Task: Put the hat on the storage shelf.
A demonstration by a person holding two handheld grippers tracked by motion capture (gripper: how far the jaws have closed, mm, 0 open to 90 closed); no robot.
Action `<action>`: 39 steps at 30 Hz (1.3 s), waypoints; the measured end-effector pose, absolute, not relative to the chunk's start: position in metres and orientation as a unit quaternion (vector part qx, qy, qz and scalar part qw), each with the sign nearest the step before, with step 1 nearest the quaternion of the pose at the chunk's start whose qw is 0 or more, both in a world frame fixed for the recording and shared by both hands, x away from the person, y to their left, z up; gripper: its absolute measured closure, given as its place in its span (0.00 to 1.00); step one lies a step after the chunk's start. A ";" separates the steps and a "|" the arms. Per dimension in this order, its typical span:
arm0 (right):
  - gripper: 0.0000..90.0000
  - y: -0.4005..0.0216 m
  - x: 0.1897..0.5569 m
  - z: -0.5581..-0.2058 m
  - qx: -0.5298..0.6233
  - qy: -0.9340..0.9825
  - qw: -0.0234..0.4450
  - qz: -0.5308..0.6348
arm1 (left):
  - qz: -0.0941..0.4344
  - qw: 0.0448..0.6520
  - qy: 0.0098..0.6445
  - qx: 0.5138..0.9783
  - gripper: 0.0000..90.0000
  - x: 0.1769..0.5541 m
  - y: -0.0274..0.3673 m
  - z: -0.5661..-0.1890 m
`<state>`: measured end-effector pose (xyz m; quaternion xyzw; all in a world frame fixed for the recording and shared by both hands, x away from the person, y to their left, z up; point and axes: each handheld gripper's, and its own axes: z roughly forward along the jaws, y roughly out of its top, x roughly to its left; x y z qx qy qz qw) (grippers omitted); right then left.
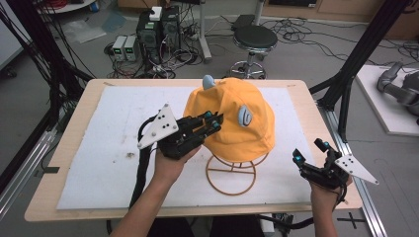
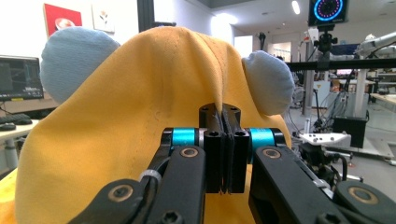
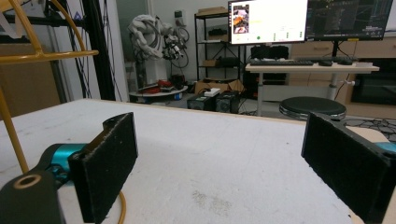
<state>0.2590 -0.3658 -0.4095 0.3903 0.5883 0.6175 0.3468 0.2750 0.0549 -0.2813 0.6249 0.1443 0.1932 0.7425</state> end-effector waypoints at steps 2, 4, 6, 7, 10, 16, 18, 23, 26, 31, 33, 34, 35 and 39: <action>0.11 -0.366 0.259 -0.410 0.390 0.590 0.347 0.616 | 0.193 0.740 0.144 0.628 0.98 0.275 0.053 -0.283; 0.11 -0.366 0.260 -0.410 0.389 0.589 0.349 0.616 | 0.190 0.735 0.140 0.635 0.98 0.275 0.049 -0.286; 0.11 -0.366 0.260 -0.410 0.390 0.589 0.349 0.616 | 0.190 0.734 0.139 0.637 0.98 0.274 0.048 -0.287; 0.11 -0.365 0.260 -0.410 0.390 0.589 0.349 0.616 | 0.190 0.732 0.137 0.639 0.98 0.273 0.046 -0.288; 0.11 -0.365 0.260 -0.410 0.390 0.590 0.349 0.615 | 0.192 0.726 0.132 0.647 0.98 0.272 0.043 -0.290; 0.11 -0.365 0.260 -0.410 0.390 0.590 0.349 0.615 | 0.192 0.724 0.135 0.649 0.87 0.271 0.042 -0.293; 0.12 -0.366 0.260 -0.410 0.390 0.590 0.349 0.615 | 0.194 0.725 0.147 0.645 0.69 0.272 0.043 -0.294; 0.12 -0.366 0.260 -0.410 0.389 0.590 0.348 0.616 | 0.226 0.729 0.168 0.624 0.43 0.271 0.053 -0.292; 0.11 -0.365 0.260 -0.410 0.389 0.589 0.349 0.616 | 0.248 0.728 0.173 0.615 0.34 0.270 0.062 -0.290; 0.11 -0.365 0.260 -0.410 0.389 0.589 0.347 0.617 | 0.266 0.722 0.185 0.611 0.22 0.270 0.078 -0.288; 0.11 -0.364 0.260 -0.410 0.389 0.588 0.346 0.619 | 0.287 0.715 0.197 0.607 0.22 0.269 0.095 -0.288; 0.11 -0.364 0.260 -0.410 0.389 0.588 0.346 0.619 | 0.287 0.715 0.197 0.607 0.21 0.269 0.095 -0.288; 0.11 -0.364 0.261 -0.410 0.388 0.586 0.347 0.621 | 0.305 0.707 0.213 0.602 0.21 0.268 0.109 -0.288; 0.11 -0.364 0.260 -0.409 0.390 0.584 0.343 0.623 | 0.330 0.698 0.245 0.587 0.21 0.266 0.138 -0.288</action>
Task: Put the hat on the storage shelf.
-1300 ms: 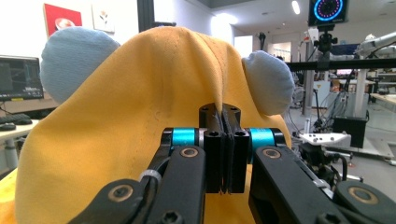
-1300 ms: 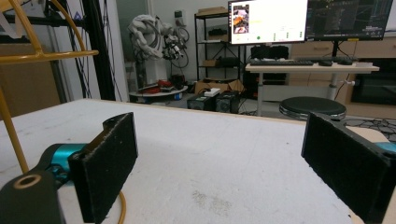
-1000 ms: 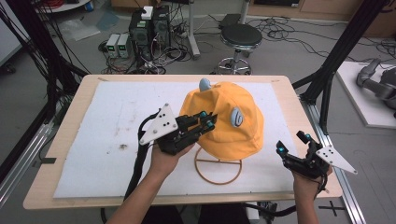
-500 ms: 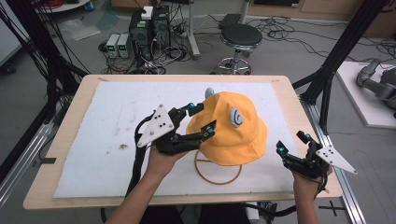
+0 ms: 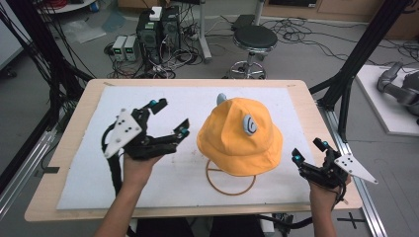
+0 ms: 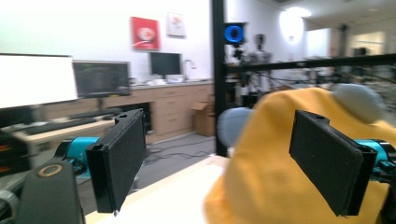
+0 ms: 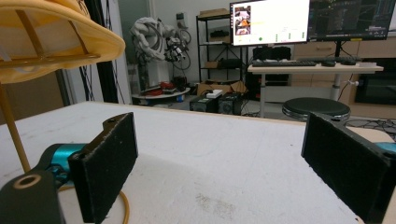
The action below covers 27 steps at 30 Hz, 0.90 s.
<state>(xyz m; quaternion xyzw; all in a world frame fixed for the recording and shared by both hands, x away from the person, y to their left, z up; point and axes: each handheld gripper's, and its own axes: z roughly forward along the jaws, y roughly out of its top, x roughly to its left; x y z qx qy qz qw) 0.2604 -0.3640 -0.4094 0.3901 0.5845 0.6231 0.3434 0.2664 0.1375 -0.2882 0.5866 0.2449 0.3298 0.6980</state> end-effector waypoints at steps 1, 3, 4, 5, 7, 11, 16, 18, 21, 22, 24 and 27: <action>0.11 -0.364 0.260 -0.409 0.390 0.584 0.343 0.623 | 0.330 0.698 0.245 0.587 0.21 0.266 0.138 -0.288; 0.11 -0.364 0.260 -0.409 0.389 0.585 0.344 0.623 | 0.342 0.691 0.263 0.580 0.21 0.265 0.154 -0.290; 0.11 -0.364 0.260 -0.409 0.389 0.585 0.344 0.623 | 0.345 0.689 0.269 0.578 0.21 0.264 0.159 -0.290; 0.11 -0.364 0.260 -0.409 0.390 0.584 0.345 0.623 | 0.350 0.686 0.276 0.575 0.21 0.263 0.166 -0.292; 0.11 -0.364 0.260 -0.409 0.391 0.583 0.346 0.623 | 0.363 0.677 0.289 0.571 0.21 0.261 0.180 -0.295; 0.11 -0.364 0.260 -0.409 0.389 0.581 0.352 0.622 | 0.382 0.664 0.317 0.559 0.21 0.258 0.207 -0.303; 0.11 -0.364 0.260 -0.409 0.391 0.577 0.357 0.622 | 0.400 0.643 0.353 0.549 0.21 0.253 0.239 -0.317; 0.11 -0.364 0.260 -0.409 0.391 0.576 0.359 0.621 | 0.413 0.631 0.367 0.545 0.21 0.250 0.250 -0.323; 0.11 -0.363 0.260 -0.409 0.391 0.575 0.365 0.619 | 0.427 0.616 0.393 0.532 0.21 0.247 0.268 -0.333; 0.11 -0.363 0.260 -0.409 0.391 0.575 0.365 0.619 | 0.427 0.616 0.393 0.532 0.21 0.247 0.268 -0.333; 0.11 -0.362 0.259 -0.409 0.393 0.573 0.367 0.619 | 0.433 0.609 0.409 0.524 0.21 0.246 0.277 -0.340; 0.11 -0.362 0.259 -0.409 0.393 0.571 0.368 0.620 | 0.440 0.606 0.414 0.517 0.21 0.246 0.280 -0.346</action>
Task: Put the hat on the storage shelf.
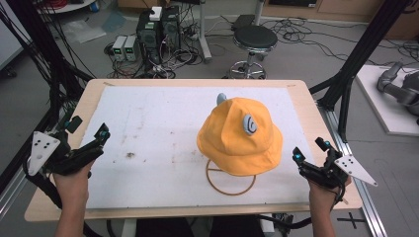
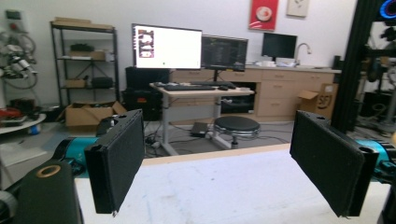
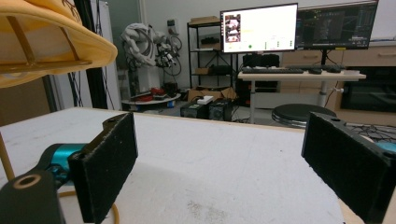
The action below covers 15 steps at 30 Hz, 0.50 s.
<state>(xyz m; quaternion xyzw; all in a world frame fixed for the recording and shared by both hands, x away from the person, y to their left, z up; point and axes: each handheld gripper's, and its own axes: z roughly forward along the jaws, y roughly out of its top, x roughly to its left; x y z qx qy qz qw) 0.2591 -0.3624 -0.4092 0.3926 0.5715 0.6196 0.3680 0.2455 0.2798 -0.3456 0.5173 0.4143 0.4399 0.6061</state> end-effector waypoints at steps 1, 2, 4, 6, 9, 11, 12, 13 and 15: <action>0.11 -0.363 0.259 -0.409 0.391 0.572 0.370 0.619 | 0.442 0.605 0.415 0.516 0.21 0.246 0.281 -0.348; 0.11 -0.363 0.259 -0.409 0.391 0.572 0.370 0.619 | 0.444 0.604 0.419 0.513 0.21 0.246 0.282 -0.351; 0.11 -0.363 0.259 -0.410 0.394 0.571 0.369 0.619 | 0.446 0.603 0.423 0.508 0.21 0.247 0.284 -0.357; 0.11 -0.363 0.259 -0.411 0.393 0.572 0.370 0.617 | 0.446 0.602 0.427 0.507 0.21 0.248 0.286 -0.363; 0.11 -0.362 0.259 -0.411 0.394 0.573 0.369 0.616 | 0.449 0.595 0.428 0.511 0.21 0.250 0.286 -0.373; 0.11 -0.362 0.259 -0.412 0.393 0.575 0.369 0.616 | 0.452 0.594 0.428 0.509 0.21 0.251 0.287 -0.378; 0.11 -0.362 0.259 -0.412 0.393 0.575 0.369 0.616 | 0.452 0.594 0.428 0.509 0.21 0.251 0.287 -0.378; 0.11 -0.362 0.259 -0.412 0.391 0.576 0.371 0.614 | 0.452 0.595 0.427 0.509 0.21 0.251 0.287 -0.380; 0.11 -0.361 0.259 -0.412 0.393 0.576 0.370 0.614 | 0.454 0.596 0.428 0.506 0.21 0.251 0.287 -0.384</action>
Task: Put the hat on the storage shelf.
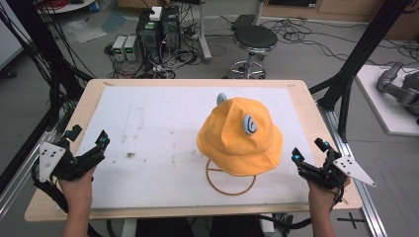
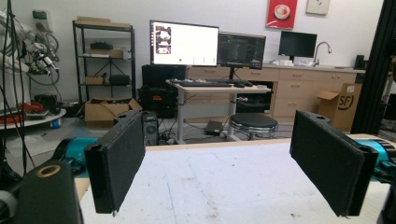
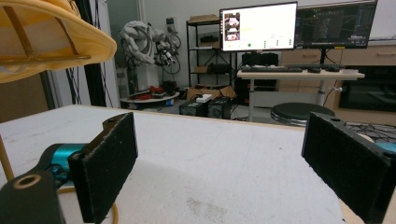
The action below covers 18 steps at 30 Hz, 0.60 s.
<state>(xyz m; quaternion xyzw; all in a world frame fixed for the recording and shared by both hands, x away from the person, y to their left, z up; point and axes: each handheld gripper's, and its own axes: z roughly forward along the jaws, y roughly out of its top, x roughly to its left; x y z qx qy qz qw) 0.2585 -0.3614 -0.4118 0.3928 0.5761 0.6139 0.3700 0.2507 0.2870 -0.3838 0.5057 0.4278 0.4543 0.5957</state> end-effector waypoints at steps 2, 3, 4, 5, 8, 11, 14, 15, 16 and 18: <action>0.11 -0.361 0.259 -0.412 0.391 0.577 0.371 0.614 | 0.454 0.595 0.429 0.506 0.21 0.251 0.287 -0.384; 0.11 -0.361 0.258 -0.413 0.393 0.576 0.369 0.614 | 0.455 0.596 0.429 0.505 0.21 0.251 0.288 -0.385; 0.11 -0.361 0.258 -0.413 0.392 0.575 0.370 0.616 | 0.456 0.597 0.428 0.503 0.21 0.250 0.288 -0.385; 0.11 -0.361 0.259 -0.413 0.393 0.574 0.369 0.616 | 0.458 0.597 0.427 0.501 0.21 0.250 0.288 -0.385; 0.11 -0.361 0.261 -0.414 0.395 0.573 0.369 0.616 | 0.464 0.595 0.425 0.500 0.21 0.248 0.290 -0.385; 0.11 -0.359 0.264 -0.416 0.396 0.577 0.371 0.611 | 0.462 0.598 0.428 0.495 0.21 0.247 0.291 -0.387; 0.11 -0.360 0.262 -0.415 0.396 0.577 0.371 0.610 | 0.462 0.597 0.427 0.498 0.21 0.247 0.290 -0.387; 0.11 -0.360 0.262 -0.414 0.395 0.577 0.374 0.610 | 0.460 0.597 0.424 0.502 0.21 0.247 0.289 -0.387; 0.11 -0.360 0.262 -0.414 0.395 0.577 0.374 0.610 | 0.460 0.597 0.424 0.502 0.21 0.247 0.289 -0.387; 0.11 -0.360 0.259 -0.413 0.395 0.576 0.375 0.610 | 0.459 0.598 0.422 0.504 0.20 0.247 0.288 -0.388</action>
